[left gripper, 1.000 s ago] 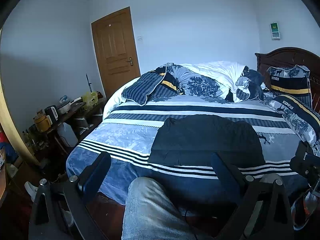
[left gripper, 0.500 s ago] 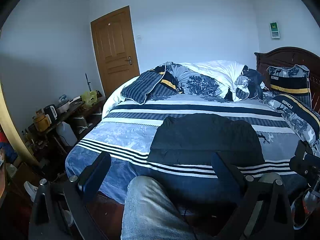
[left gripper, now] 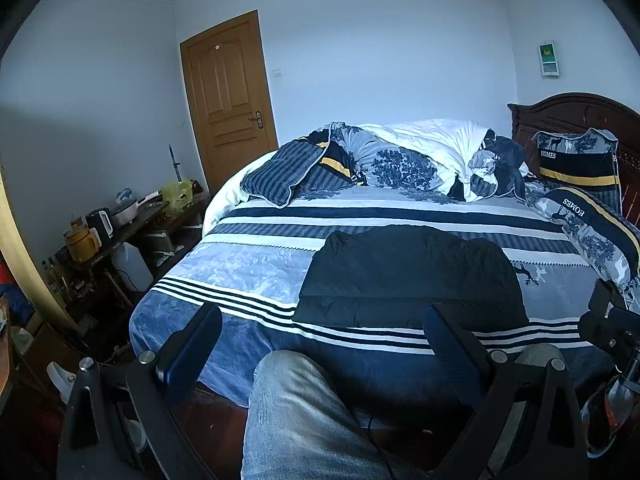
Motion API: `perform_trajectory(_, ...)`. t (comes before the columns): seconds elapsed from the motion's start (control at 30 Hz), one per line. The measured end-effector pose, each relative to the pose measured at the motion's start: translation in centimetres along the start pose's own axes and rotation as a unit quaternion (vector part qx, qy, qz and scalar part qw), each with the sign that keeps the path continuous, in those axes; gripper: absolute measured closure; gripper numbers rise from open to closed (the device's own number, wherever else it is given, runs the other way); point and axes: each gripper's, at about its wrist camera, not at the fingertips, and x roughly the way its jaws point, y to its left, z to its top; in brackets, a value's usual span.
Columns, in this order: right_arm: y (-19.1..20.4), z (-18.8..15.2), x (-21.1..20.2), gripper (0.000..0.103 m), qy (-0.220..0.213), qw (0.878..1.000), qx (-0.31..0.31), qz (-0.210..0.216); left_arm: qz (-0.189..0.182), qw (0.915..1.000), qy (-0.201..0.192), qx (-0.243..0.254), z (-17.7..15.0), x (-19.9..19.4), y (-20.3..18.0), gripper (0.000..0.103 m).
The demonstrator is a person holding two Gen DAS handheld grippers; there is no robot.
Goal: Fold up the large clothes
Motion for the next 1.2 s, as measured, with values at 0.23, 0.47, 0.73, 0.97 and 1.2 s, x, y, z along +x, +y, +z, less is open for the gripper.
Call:
perform_trajectory(0.23, 0.0, 0.0, 0.0, 0.021, 0.001, 1.0, 0.0, 0.0, -0.002, 1.0, 0.001, 0.001, -0.1, 0.0, 0.1, 0.003)
perform_trajectory(0.47, -0.1, 0.0, 0.1, 0.021, 0.002, 1.0, -0.001, 0.001, -0.002, 1.0, 0.001, 0.001, -0.1, 0.0, 0.1, 0.003)
perform_trajectory(0.73, -0.2, 0.0, 0.1, 0.021, 0.003, 1.0, 0.0, 0.001, -0.003, 1.0, 0.002, 0.0, -0.2, 0.0, 0.1, 0.003)
perform_trajectory(0.97, -0.3, -0.2, 0.2, 0.021, 0.002, 1.0, -0.004, 0.0, -0.01, 0.9999, 0.009, -0.004, -0.7, 0.8, 0.6, 0.003)
perform_trajectory(1.2, -1.4, 0.3, 2.5, 0.021, 0.017, 1.0, 0.005, -0.016, -0.017, 0.9987, 0.046, -0.01, -1.5, 4.2, 0.8, 0.003)
